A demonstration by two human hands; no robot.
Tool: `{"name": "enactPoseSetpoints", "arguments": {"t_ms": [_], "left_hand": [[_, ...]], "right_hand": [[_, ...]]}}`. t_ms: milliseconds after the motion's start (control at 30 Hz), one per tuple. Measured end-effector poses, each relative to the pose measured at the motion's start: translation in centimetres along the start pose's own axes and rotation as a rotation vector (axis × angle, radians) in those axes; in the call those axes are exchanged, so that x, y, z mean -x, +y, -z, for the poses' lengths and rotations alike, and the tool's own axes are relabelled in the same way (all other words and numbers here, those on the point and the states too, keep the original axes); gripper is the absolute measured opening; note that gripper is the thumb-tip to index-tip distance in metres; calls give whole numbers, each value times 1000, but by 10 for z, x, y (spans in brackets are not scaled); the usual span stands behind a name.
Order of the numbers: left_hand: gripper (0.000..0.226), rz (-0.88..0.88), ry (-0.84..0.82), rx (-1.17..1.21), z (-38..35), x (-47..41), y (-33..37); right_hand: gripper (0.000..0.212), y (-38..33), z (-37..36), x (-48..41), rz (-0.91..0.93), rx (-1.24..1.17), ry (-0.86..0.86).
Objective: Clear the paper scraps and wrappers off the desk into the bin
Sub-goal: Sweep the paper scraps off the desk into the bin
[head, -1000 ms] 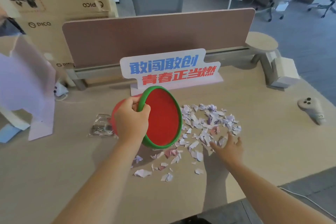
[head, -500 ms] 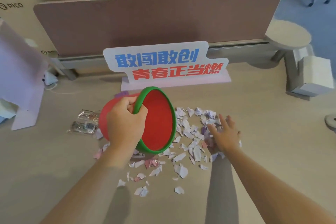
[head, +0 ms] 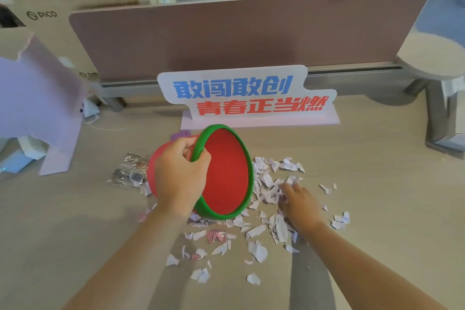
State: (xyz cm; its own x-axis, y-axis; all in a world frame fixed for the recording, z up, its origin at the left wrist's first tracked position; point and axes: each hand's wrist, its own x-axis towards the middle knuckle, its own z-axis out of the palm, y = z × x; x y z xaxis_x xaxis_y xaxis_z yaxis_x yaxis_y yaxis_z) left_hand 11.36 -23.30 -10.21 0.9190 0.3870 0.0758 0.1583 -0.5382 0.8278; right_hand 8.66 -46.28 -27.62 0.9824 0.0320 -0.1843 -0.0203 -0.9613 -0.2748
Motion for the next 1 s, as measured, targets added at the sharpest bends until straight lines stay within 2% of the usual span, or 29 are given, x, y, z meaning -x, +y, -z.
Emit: {"name": "enactPoseSetpoints", "arguments": {"t_ms": [100, 200, 267, 367, 433, 533, 667, 767, 900, 1000], "left_hand": [[13, -6, -6, 4, 7, -3, 0], [13, -8, -11, -5, 13, -4, -4], [14, 2, -13, 8, 17, -5, -3], [13, 28, -24, 39, 23, -6, 4], [13, 46, -37, 82, 27, -5, 9], [15, 57, -53, 129, 32, -4, 9], [17, 85, -51, 166, 35, -2, 8], [15, 104, -58, 216, 34, 2, 11], [17, 104, -76, 241, 30, 4, 12], [22, 85, -88, 225, 26, 7, 12]], "right_hand": [[14, -12, 19, -7, -110, -150, -28], [10, -34, 57, -4, -194, -416, 145], [11, -59, 88, 0, -177, -652, 246], [12, -109, 126, 0, -89, -816, 253], [10, -140, 135, -5, -27, -817, 231], [10, -172, 127, -15, 79, -656, 153], [31, -183, 111, -22, 92, -501, -25], [28, -179, 106, -18, 102, -480, -89], [53, -167, 113, -10, 137, -415, -18], [35, -156, 128, 4, 127, -607, 158]]}}
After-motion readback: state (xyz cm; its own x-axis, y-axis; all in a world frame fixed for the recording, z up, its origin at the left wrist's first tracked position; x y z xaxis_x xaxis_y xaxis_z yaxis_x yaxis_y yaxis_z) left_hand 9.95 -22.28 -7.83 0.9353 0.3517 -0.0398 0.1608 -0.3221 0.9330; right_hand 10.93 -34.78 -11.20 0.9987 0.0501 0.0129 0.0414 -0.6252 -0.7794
